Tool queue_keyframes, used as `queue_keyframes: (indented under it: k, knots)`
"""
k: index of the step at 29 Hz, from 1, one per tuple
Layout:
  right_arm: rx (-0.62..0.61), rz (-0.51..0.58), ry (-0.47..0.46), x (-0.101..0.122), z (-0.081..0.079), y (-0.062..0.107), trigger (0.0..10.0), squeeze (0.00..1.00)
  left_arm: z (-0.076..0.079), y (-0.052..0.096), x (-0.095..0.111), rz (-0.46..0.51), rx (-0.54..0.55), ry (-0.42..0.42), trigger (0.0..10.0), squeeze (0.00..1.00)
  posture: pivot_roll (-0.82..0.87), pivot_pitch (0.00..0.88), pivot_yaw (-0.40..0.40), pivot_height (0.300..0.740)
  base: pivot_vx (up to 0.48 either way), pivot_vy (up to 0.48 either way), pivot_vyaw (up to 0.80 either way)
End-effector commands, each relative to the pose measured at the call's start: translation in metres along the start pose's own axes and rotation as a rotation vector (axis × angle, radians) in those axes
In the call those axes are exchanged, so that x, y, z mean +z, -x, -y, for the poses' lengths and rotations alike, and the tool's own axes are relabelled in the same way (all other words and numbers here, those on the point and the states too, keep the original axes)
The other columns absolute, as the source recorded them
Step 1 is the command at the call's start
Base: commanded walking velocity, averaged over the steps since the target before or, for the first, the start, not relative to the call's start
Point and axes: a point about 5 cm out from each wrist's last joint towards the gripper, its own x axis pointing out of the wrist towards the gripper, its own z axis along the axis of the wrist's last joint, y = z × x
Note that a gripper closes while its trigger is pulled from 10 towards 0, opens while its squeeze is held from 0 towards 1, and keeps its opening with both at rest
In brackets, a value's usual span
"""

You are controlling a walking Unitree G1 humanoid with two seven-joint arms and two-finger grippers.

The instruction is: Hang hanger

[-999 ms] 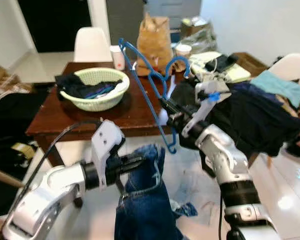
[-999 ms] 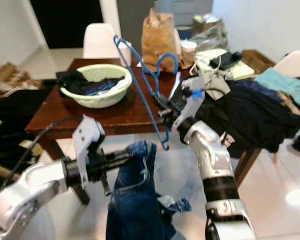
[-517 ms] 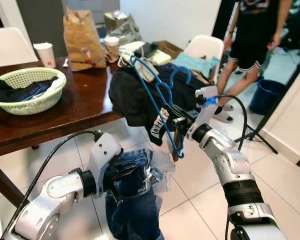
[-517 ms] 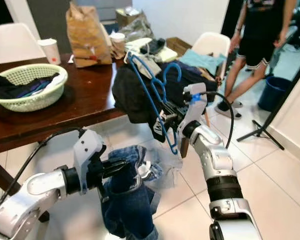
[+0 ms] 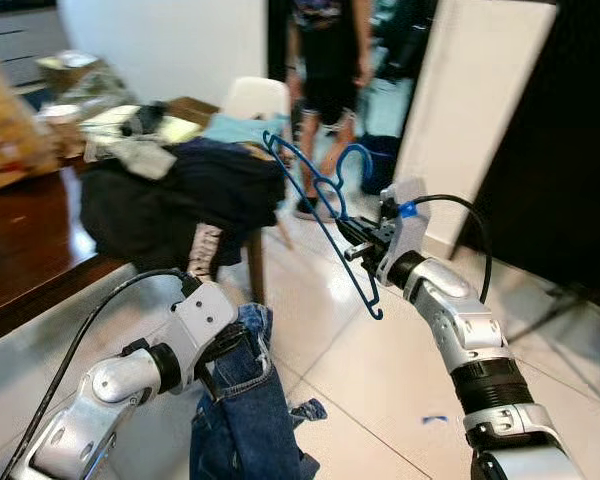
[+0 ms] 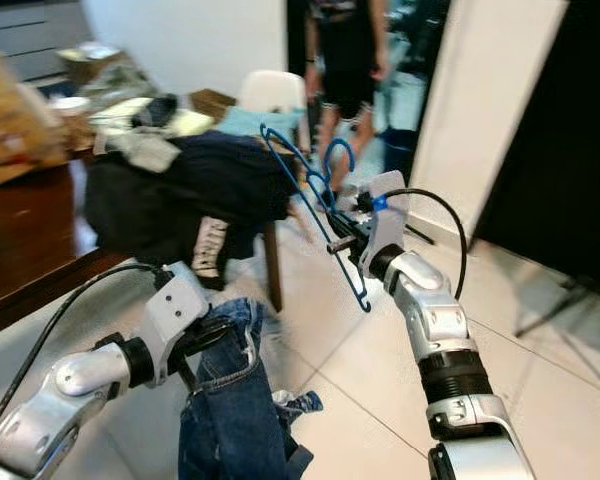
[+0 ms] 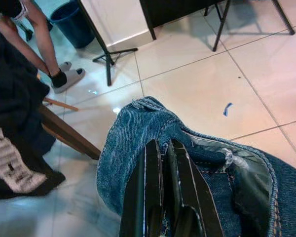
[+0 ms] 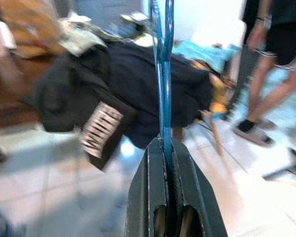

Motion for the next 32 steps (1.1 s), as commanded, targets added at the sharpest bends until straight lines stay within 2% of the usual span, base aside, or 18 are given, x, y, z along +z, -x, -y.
queue_keyframes:
  k: [1,3,8,9,12,16,17,18,19,20,22,24,26,28,32]
  knots:
    - [0.033,-0.019,0.043,-0.003,-0.005,-0.002,10.0,0.0,-0.018,0.008,-0.004,-0.011,0.104,-0.065,10.0,0.0,0.03,0.0,-0.03,0.74,0.0,0.0,-0.8]
    - [0.054,-0.032,0.059,-0.004,-0.008,-0.003,10.0,0.0,-0.023,0.013,-0.006,-0.002,0.137,-0.066,10.0,0.0,0.03,0.0,-0.031,0.74,0.0,0.0,-0.8]
    - [0.085,-0.04,0.085,-0.005,-0.008,-0.002,10.0,0.0,-0.03,0.019,-0.008,-0.007,0.136,-0.088,10.0,0.0,0.03,0.0,-0.035,0.74,0.0,0.0,-0.8]
    - [0.116,-0.037,0.1,-0.003,-0.008,-0.002,10.0,0.0,-0.034,0.024,-0.006,-0.002,0.113,-0.103,10.0,0.0,0.03,0.0,-0.036,0.74,0.0,0.0,-0.8]
    - [0.133,-0.033,0.105,-0.002,-0.008,-0.002,10.0,0.0,-0.034,0.027,-0.004,0.007,0.089,-0.104,10.0,0.0,0.03,0.0,-0.035,0.74,0.0,0.0,-0.8]
    - [0.239,-0.015,0.151,0.005,-0.009,0.001,10.0,0.0,-0.038,0.041,0.012,0.085,-0.046,-0.111,10.0,0.0,0.03,0.0,-0.039,0.74,0.0,0.0,-0.8]
    - [0.239,-0.015,0.151,0.005,-0.009,0.001,10.0,0.0,-0.038,0.041,0.012,0.085,-0.046,-0.111,10.0,0.0,0.03,0.0,-0.039,0.74,0.0,0.0,-0.8]
    - [0.291,-0.021,0.182,0.007,-0.01,0.003,10.0,0.0,-0.039,0.046,0.016,0.099,-0.096,-0.148,10.0,0.0,0.03,0.0,-0.04,0.74,0.0,0.0,-0.8]
    - [0.355,-0.035,0.224,0.008,-0.01,0.006,10.0,0.0,-0.039,0.052,0.018,0.091,-0.159,-0.222,10.0,0.0,0.03,0.0,-0.042,0.74,0.0,0.0,-0.8]
    - [0.355,-0.035,0.224,0.008,-0.01,0.006,10.0,0.0,-0.039,0.052,0.018,0.091,-0.159,-0.222,10.0,0.0,0.03,0.0,-0.042,0.74,0.0,0.0,-0.8]
    - [0.46,-0.064,0.284,0.012,-0.005,0.014,10.0,0.0,-0.041,0.063,0.021,0.057,-0.276,-0.318,10.0,0.0,0.03,0.0,-0.047,0.74,0.0,0.0,-0.8]
    - [0.501,-0.091,0.321,0.016,0.003,0.019,10.0,0.0,-0.046,0.072,0.027,0.041,-0.35,-0.338,10.0,0.0,0.03,0.0,-0.047,0.74,0.0,0.0,-0.8]
    - [0.501,-0.091,0.321,0.016,0.003,0.019,10.0,0.0,-0.046,0.072,0.027,0.041,-0.35,-0.338,10.0,0.0,0.03,0.0,-0.047,0.74,0.0,0.0,-0.8]
    - [0.469,-0.108,0.353,0.021,0.013,0.018,10.0,0.0,-0.057,0.075,0.032,0.009,-0.352,-0.378,10.0,0.0,0.03,0.0,-0.046,0.74,0.0,0.0,-0.8]
    - [0.441,-0.109,0.355,0.02,0.014,0.016,10.0,0.0,-0.059,0.073,0.031,0.003,-0.335,-0.384,10.0,0.0,0.03,0.0,-0.043,0.74,0.0,0.0,-0.8]
